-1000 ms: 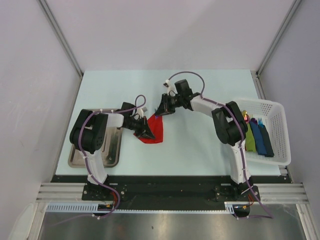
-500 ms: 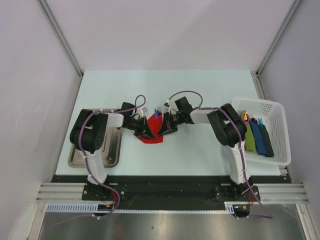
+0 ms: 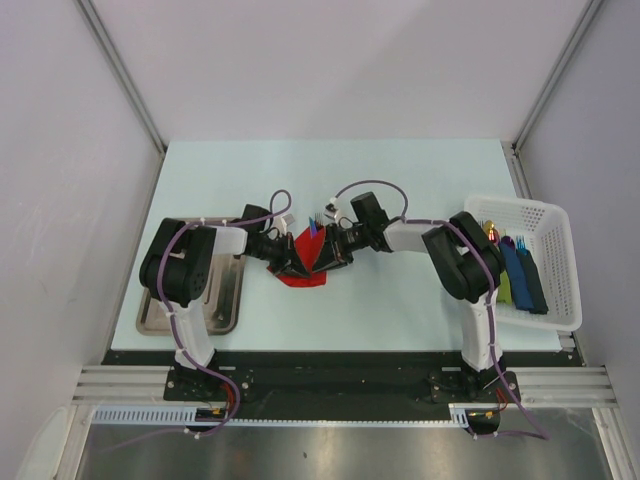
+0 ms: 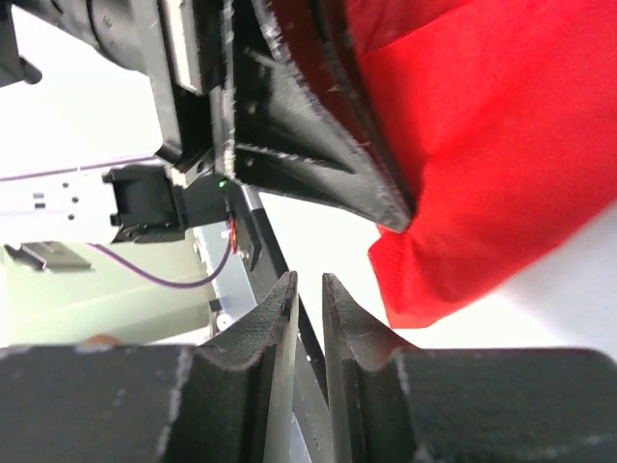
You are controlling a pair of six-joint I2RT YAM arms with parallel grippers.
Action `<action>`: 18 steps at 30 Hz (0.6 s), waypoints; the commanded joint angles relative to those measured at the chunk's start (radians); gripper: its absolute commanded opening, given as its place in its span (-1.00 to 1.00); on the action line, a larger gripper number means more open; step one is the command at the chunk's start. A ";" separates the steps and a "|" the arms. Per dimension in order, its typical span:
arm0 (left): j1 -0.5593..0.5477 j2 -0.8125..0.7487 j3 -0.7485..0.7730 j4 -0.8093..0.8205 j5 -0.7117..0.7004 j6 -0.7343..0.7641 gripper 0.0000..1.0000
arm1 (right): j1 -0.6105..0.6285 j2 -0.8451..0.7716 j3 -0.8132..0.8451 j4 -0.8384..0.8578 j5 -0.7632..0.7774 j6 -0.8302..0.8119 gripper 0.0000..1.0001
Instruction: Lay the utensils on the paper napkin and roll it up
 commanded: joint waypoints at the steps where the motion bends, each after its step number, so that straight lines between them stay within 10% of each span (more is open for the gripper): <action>1: 0.001 0.036 -0.046 -0.034 -0.170 0.054 -1.00 | 0.010 0.018 -0.029 0.053 -0.052 0.032 -0.58; 18: 0.001 0.047 -0.050 -0.039 -0.163 0.061 -1.00 | -0.036 0.038 0.115 0.033 -0.017 0.046 -0.48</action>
